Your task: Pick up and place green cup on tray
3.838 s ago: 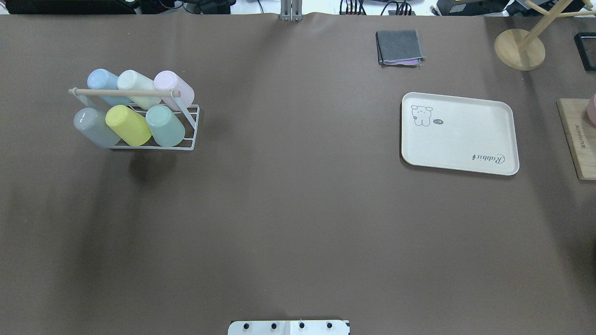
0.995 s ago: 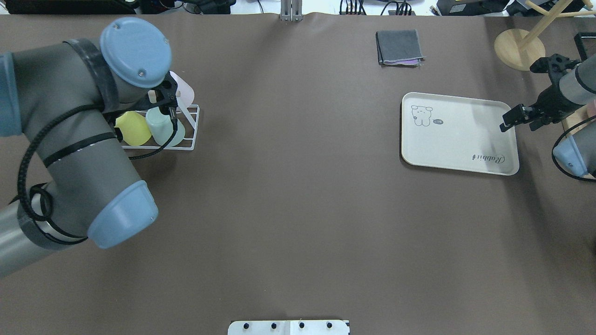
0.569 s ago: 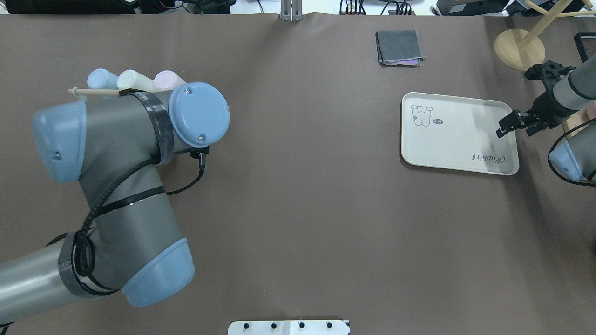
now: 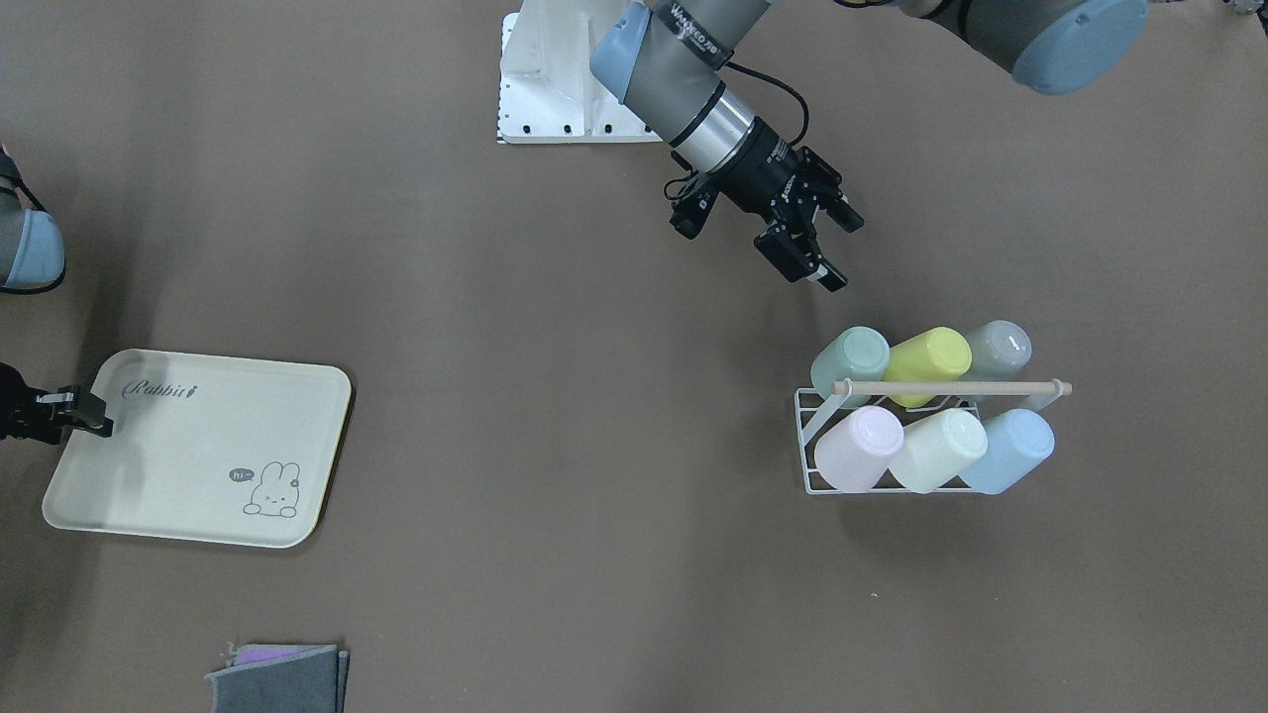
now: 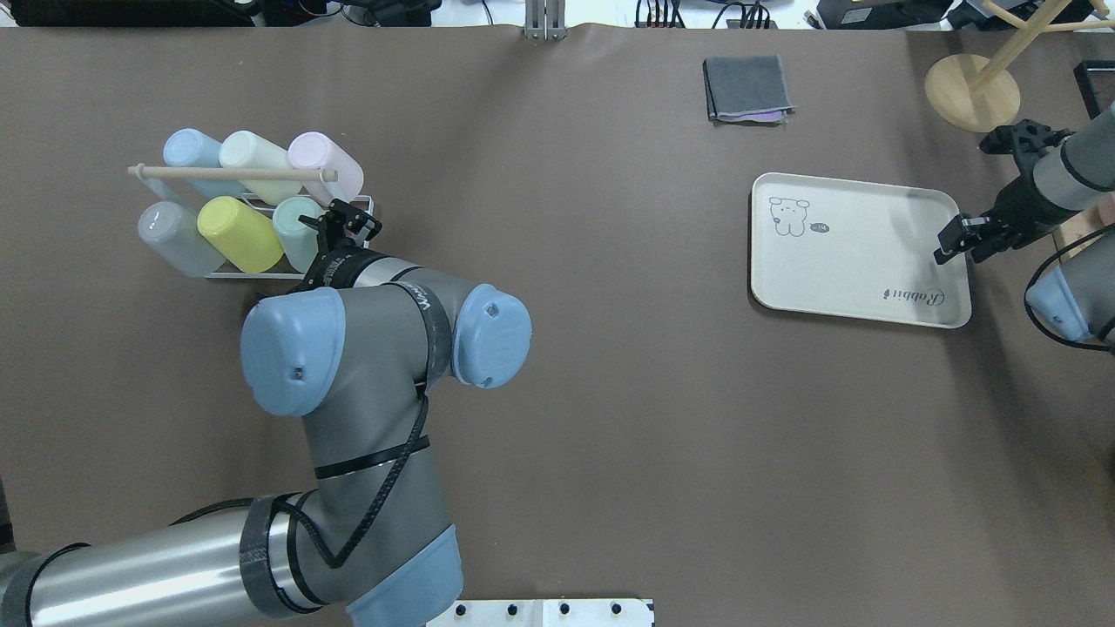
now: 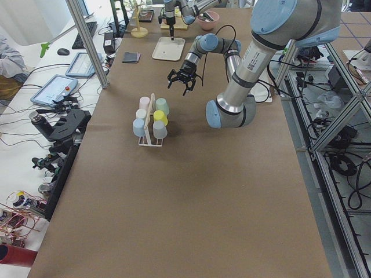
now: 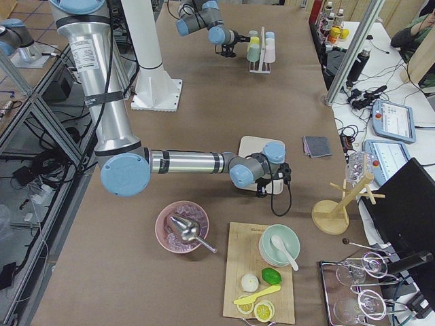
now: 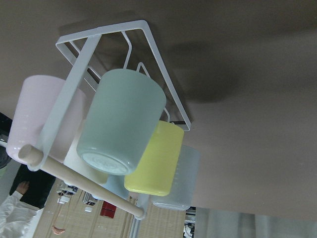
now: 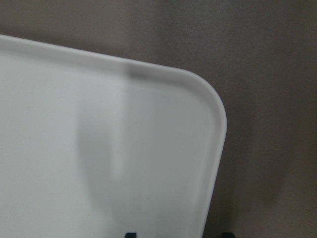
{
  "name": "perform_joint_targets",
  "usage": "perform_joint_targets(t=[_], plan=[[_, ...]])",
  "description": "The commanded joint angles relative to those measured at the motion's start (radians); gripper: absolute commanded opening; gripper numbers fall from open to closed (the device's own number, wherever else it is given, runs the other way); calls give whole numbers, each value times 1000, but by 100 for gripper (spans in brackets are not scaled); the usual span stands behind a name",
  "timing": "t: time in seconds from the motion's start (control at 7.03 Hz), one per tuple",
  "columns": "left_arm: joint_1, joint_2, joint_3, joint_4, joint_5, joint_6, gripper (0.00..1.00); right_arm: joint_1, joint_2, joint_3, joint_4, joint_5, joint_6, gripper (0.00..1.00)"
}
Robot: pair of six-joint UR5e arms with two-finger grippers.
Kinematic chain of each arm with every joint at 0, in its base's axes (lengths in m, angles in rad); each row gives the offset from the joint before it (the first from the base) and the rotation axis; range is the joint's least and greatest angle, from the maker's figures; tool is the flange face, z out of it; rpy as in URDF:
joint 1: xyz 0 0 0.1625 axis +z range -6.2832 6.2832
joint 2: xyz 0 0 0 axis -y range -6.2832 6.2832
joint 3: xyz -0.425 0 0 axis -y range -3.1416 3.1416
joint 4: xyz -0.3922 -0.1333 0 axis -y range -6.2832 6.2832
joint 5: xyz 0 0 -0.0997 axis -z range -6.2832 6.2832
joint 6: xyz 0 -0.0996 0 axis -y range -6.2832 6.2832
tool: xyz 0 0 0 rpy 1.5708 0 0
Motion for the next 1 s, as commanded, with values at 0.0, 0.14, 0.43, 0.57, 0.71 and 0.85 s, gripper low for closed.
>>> perform_joint_targets(t=[0.0,0.14,0.43,0.57,0.71,0.85], plan=[[18,-26,89,-1,158,46,98,0,0,-6,0,1,1,63],[48,-23,89,2,217,60,98,0,1,-12,0,4,1,60],[71,-9,89,-15,248,51,98,1,0,-10,0,5,1,47],[71,-6,82,-14,307,48,98,1,0,-10,0,7,1,26],[73,8,85,-15,311,43,97,1,0,-10,0,7,1,5],[73,17,88,-3,311,-2,97,1,0,-10,0,7,1,0]])
